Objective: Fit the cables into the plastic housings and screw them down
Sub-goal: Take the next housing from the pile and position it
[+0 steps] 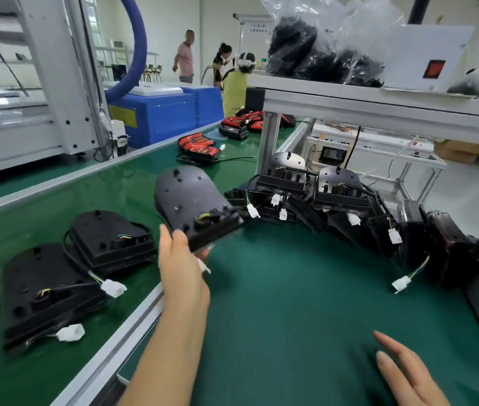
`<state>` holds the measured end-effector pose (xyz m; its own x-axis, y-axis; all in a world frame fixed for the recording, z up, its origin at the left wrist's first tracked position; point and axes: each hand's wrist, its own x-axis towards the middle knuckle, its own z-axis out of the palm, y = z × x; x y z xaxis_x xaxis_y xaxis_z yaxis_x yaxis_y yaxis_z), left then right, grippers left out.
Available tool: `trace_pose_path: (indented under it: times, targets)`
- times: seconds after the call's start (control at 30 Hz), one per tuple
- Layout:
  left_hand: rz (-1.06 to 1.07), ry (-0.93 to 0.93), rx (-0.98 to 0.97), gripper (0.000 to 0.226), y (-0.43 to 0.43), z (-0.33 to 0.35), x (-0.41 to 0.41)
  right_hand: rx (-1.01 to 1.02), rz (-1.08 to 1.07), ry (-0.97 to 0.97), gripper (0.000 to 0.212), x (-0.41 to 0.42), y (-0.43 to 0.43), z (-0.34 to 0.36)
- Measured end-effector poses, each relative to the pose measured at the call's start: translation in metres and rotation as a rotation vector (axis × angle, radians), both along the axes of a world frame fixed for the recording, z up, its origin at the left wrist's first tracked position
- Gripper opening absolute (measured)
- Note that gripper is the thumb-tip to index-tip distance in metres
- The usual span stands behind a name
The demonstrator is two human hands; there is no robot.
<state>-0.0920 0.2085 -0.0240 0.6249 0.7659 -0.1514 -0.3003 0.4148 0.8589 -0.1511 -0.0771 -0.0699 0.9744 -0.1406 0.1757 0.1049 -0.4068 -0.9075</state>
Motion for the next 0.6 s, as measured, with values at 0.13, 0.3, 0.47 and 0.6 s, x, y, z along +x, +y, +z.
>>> trace_pose_path:
  times: [0.13,0.3,0.47,0.6]
  targets:
    - [0.214,0.066,0.044,0.051,0.037,0.008,0.028,-0.001,-0.026,-0.096,0.040,0.003,0.000,-0.013]
    - [0.317,0.205,-0.027,0.052,0.066,0.010,0.049,-0.023,-0.036,-0.140,0.036,0.005,-0.001,-0.024]
    - [0.358,0.286,-0.024,0.054,0.076,0.007,0.062,-0.027,-0.043,-0.165,0.037,0.008,-0.004,-0.033]
    - [0.391,0.295,-0.098,0.056,0.077,0.003,0.067,0.006,-0.053,-0.167,0.035,0.012,-0.005,-0.041]
